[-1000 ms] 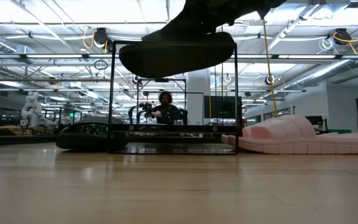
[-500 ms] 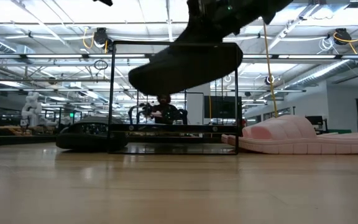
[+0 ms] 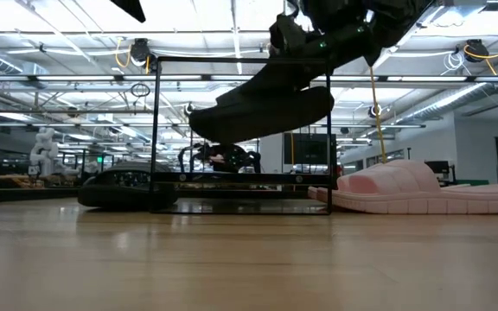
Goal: Pick and place slides into the shelf
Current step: Put the left black slide on the shelf
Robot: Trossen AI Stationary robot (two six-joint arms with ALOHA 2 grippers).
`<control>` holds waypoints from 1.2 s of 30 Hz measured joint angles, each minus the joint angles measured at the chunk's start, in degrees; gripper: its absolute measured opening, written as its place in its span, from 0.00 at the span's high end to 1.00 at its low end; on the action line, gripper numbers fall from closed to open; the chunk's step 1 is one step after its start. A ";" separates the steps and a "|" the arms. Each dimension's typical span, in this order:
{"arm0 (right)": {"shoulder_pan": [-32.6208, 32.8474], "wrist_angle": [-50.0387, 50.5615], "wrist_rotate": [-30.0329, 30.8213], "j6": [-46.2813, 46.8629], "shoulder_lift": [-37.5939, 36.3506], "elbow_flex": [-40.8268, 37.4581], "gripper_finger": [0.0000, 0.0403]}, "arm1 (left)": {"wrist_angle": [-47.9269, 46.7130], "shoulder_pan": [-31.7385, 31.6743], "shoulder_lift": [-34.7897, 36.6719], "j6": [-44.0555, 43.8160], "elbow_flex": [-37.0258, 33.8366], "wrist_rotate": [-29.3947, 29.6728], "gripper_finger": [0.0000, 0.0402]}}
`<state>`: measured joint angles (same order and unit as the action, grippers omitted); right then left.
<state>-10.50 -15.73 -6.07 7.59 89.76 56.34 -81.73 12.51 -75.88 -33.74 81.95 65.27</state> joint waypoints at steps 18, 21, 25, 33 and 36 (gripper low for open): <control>-11.30 -7.43 -7.89 -11.80 0.28 0.00 1.00 | 0.09 -0.05 -0.01 -2.65 0.00 -0.94 0.92; -13.64 -10.31 -12.75 -11.09 2.11 0.00 1.00 | 0.09 -0.04 0.00 -3.51 0.00 -0.92 0.92; -15.75 -12.77 -15.70 -8.34 5.77 1.42 1.00 | 0.13 -0.58 0.00 -3.72 0.00 -0.92 0.92; -18.43 -12.31 -19.96 -8.22 13.48 10.14 1.00 | 0.12 -3.48 0.00 -0.97 0.00 -0.86 0.92; -19.85 -11.28 -20.16 -7.91 15.42 12.34 1.00 | 0.11 -4.76 0.00 0.27 0.00 -0.88 0.92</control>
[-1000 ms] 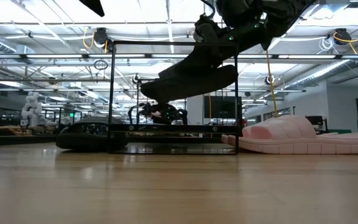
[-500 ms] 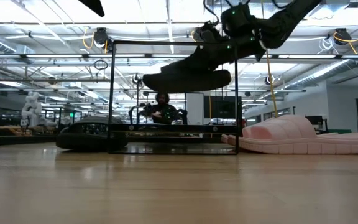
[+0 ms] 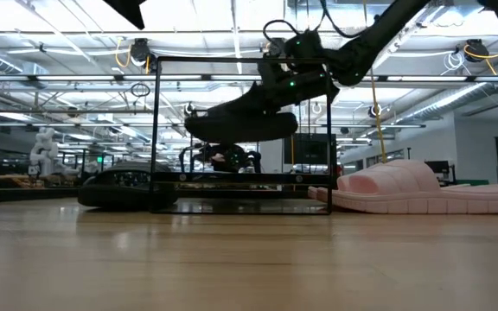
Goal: Pick and place slides into the shelf
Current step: Put the left black slide on the shelf
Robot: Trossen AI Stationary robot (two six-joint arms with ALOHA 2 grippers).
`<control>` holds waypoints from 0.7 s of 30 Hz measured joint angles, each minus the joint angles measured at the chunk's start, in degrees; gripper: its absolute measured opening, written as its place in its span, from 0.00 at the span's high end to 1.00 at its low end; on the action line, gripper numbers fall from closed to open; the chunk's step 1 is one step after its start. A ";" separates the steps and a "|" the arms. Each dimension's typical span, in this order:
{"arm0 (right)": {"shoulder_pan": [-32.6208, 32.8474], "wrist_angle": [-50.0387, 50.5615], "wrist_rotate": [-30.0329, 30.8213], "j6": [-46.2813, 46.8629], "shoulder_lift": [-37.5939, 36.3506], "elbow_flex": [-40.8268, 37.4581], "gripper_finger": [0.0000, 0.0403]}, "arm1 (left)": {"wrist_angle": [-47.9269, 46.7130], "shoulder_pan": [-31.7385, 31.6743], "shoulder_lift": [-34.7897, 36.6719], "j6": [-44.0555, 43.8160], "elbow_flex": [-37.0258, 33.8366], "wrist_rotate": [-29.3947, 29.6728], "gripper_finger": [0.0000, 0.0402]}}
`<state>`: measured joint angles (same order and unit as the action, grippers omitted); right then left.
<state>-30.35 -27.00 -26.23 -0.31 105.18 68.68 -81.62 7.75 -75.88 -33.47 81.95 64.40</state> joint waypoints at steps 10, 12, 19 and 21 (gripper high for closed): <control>-2.62 3.18 2.70 -1.68 0.52 1.03 1.00 | 0.02 -4.54 0.00 0.21 0.00 0.05 0.92; -2.62 4.29 3.68 -3.41 0.55 1.03 1.00 | 0.02 -5.48 0.00 0.21 0.00 0.07 0.92; -1.98 5.09 3.90 -8.99 0.58 1.03 1.00 | 0.03 -8.03 0.00 0.91 0.00 0.07 0.92; -1.75 5.10 3.96 -9.59 0.57 1.03 1.00 | 0.28 -8.52 0.00 1.83 0.00 0.07 0.92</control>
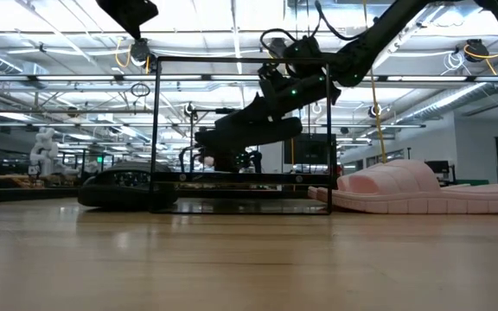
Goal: Pick and place slides into the shelf
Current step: Put the left black slide on the shelf
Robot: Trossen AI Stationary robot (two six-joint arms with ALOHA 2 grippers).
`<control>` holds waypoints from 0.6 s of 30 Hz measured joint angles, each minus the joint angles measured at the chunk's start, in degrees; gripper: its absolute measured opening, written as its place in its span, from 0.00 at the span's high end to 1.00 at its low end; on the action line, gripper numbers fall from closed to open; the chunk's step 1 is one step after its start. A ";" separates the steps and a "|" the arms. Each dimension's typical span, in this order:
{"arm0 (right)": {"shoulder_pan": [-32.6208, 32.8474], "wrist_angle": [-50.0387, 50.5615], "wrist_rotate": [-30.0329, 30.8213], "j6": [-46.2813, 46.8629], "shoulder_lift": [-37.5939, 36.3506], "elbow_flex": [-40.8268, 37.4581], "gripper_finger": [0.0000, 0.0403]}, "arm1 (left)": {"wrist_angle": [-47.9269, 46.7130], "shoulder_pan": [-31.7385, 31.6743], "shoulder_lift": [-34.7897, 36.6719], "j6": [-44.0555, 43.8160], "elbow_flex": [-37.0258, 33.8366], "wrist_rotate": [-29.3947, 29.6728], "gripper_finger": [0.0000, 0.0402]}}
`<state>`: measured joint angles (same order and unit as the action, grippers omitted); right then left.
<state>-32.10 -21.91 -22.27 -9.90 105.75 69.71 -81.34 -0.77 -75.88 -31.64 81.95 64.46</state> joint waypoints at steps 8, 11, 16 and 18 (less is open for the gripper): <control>3.52 -2.69 5.70 -2.83 2.70 -0.02 1.00 | 0.58 -1.24 0.00 1.36 0.00 -0.02 0.92; 4.43 -3.37 5.94 -4.81 3.44 -0.02 1.00 | 0.59 -1.25 -0.01 1.36 0.00 -0.02 0.92; 4.22 -4.00 7.48 -7.33 3.62 -0.02 1.00 | 0.59 -1.25 0.00 1.39 0.00 -0.02 0.92; 3.88 -4.00 7.54 -7.35 3.62 -0.02 1.00 | 0.59 -1.25 0.00 1.40 0.00 -0.03 0.92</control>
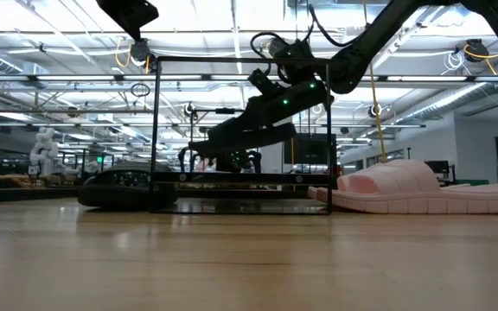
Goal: Pick and place slides into the shelf
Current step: Put the left black slide on the shelf
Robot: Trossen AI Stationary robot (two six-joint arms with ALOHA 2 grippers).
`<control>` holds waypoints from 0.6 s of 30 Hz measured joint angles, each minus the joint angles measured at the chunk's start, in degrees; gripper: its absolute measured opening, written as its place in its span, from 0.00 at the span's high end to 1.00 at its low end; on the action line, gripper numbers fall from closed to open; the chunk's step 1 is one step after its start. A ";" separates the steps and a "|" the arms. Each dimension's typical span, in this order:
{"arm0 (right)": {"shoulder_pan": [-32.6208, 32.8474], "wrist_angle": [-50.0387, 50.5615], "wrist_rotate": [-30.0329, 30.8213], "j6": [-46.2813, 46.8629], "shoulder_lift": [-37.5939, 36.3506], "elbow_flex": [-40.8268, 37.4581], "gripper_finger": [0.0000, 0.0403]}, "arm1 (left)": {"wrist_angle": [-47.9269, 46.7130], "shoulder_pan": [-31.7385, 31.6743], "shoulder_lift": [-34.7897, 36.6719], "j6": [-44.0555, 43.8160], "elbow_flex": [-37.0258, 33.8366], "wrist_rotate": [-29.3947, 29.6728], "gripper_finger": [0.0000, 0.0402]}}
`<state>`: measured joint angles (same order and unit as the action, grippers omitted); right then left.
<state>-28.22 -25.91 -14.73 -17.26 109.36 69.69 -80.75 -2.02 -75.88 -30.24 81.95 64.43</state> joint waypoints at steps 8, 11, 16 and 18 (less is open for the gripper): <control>-0.29 -1.42 0.12 -0.75 0.21 0.00 1.00 | 0.00 0.00 0.00 0.00 0.00 0.01 0.92; -0.29 -3.77 1.53 0.76 1.84 0.03 1.00 | 0.00 0.00 0.00 0.02 0.00 0.01 0.92; -0.38 -5.36 3.16 1.31 3.74 -0.02 1.00 | -0.01 0.00 -0.02 0.53 0.00 -0.01 0.92; -0.77 -6.16 2.62 1.51 4.00 0.00 1.00 | 0.00 0.00 0.00 1.43 0.00 0.01 0.92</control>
<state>-28.99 -32.07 -12.11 -15.75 113.36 69.69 -80.75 -2.02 -75.88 -28.81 81.95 64.45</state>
